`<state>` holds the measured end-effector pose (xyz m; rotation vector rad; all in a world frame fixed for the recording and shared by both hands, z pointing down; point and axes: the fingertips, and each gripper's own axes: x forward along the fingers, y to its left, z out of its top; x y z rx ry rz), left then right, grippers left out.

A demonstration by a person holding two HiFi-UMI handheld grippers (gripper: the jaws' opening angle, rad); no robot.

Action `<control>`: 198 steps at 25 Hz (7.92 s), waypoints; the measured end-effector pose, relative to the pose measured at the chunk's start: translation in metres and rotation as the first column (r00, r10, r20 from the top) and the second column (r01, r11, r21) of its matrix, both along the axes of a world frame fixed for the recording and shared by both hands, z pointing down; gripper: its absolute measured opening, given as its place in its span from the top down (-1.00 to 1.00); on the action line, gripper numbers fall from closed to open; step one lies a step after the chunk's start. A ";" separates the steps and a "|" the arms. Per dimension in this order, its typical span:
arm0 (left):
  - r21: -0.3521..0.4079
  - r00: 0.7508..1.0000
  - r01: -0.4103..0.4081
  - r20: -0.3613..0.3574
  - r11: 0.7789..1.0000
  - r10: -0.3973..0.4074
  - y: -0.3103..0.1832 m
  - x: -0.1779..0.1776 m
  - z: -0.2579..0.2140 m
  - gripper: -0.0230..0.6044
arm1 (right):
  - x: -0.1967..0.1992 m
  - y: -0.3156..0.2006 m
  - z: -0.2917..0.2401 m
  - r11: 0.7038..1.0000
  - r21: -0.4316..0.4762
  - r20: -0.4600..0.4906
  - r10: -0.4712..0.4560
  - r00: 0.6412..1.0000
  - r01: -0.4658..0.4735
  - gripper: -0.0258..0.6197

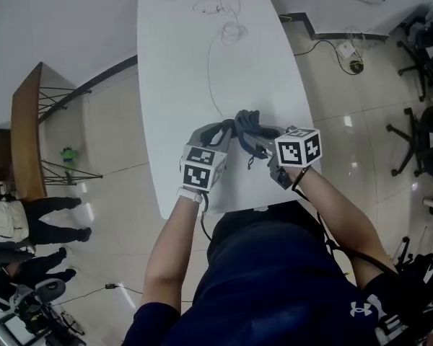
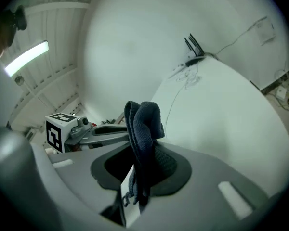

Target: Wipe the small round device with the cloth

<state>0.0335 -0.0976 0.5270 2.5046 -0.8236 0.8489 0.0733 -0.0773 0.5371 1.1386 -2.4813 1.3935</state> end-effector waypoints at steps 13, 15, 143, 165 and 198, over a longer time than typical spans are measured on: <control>0.017 0.999 0.033 0.034 0.999 -0.033 0.003 0.002 0.014 0.70 | 0.016 0.010 0.094 0.959 -0.283 0.035 0.017 0.999 -0.007 0.64; 0.013 0.999 0.033 0.036 0.999 -0.033 0.005 0.003 0.011 0.71 | 0.016 0.009 0.100 0.952 -0.307 0.047 0.039 0.998 -0.023 0.64; -0.181 0.884 0.380 -0.216 0.907 -0.414 0.085 -0.093 -0.005 0.77 | -0.089 0.051 0.045 0.286 0.286 -0.946 -0.069 0.317 0.915 0.64; -0.184 0.879 0.368 -0.250 0.911 -0.406 0.076 -0.077 -0.014 0.81 | 0.012 -0.025 -0.051 0.766 0.462 -0.741 0.056 0.670 0.447 0.64; -0.243 0.875 0.349 -0.262 0.905 -0.407 0.085 -0.075 0.000 0.81 | -0.036 0.059 0.060 0.573 0.142 -0.945 -0.164 0.282 0.807 0.64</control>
